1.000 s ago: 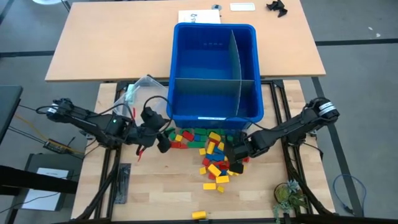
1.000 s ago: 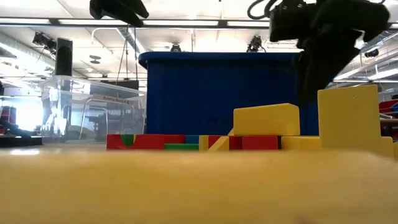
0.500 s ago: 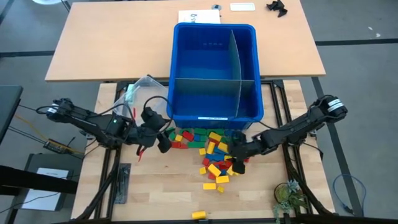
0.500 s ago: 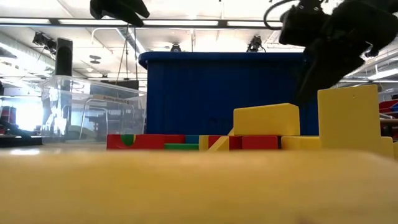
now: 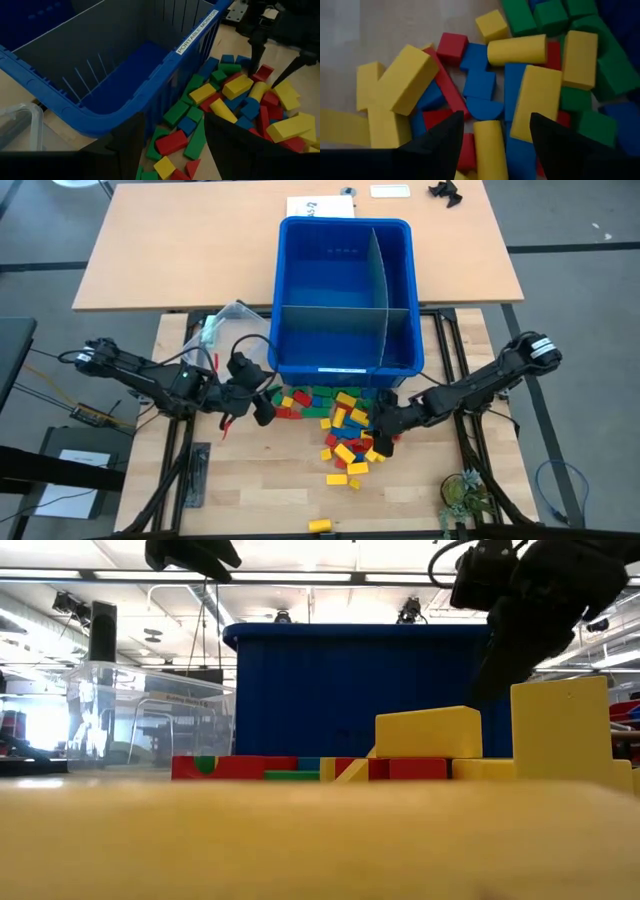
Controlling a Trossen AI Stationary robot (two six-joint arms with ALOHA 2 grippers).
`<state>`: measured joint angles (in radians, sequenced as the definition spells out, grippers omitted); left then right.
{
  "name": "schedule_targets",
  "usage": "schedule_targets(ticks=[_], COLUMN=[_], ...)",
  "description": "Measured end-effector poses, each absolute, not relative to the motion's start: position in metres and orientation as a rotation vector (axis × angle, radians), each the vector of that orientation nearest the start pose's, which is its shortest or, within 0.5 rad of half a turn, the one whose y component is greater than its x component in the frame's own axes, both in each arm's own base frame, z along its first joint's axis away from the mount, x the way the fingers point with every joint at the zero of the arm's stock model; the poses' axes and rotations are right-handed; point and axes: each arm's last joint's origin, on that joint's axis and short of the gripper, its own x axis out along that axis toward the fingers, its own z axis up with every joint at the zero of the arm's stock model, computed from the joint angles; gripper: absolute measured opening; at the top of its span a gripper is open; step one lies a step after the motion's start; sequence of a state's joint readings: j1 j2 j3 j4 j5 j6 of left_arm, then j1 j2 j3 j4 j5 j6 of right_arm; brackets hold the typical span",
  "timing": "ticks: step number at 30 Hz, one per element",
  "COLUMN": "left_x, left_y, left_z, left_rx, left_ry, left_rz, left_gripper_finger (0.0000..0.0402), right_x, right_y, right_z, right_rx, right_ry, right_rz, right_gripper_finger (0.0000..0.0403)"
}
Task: Sort blocks
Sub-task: Put the yellow block into the blue bin
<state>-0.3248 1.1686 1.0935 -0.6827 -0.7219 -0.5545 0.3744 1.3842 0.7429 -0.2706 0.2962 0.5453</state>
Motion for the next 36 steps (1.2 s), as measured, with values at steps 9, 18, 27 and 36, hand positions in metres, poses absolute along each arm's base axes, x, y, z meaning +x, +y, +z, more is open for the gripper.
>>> schedule_targets(ticks=[9, 18, 27, 36], left_x=[0.225, 0.226, 0.228, 0.229], left_y=[-0.055, -0.055, -0.056, -0.056], left_z=[0.326, 0.328, 0.327, 0.327], left_rx=[-0.118, -0.132, -0.131, -0.105], left_ry=[0.537, 0.519, 0.512, 0.517], left_rz=[0.532, 0.533, 0.541, 0.537], left_gripper_finger=[0.0214, 0.0214, 0.0214, 0.0214], right_x=[0.254, 0.250, 0.259, 0.274], right_y=[0.082, 0.082, 0.064, 0.056], right_z=[0.171, 0.170, 0.167, 0.149], right_rx=[0.203, 0.096, 0.137, 0.206], right_ry=[0.851, 0.892, 0.895, 0.923], right_rz=[-0.330, -0.317, -0.365, -0.357], right_gripper_finger=[0.0228, 0.0228, 0.0244, 0.0256])
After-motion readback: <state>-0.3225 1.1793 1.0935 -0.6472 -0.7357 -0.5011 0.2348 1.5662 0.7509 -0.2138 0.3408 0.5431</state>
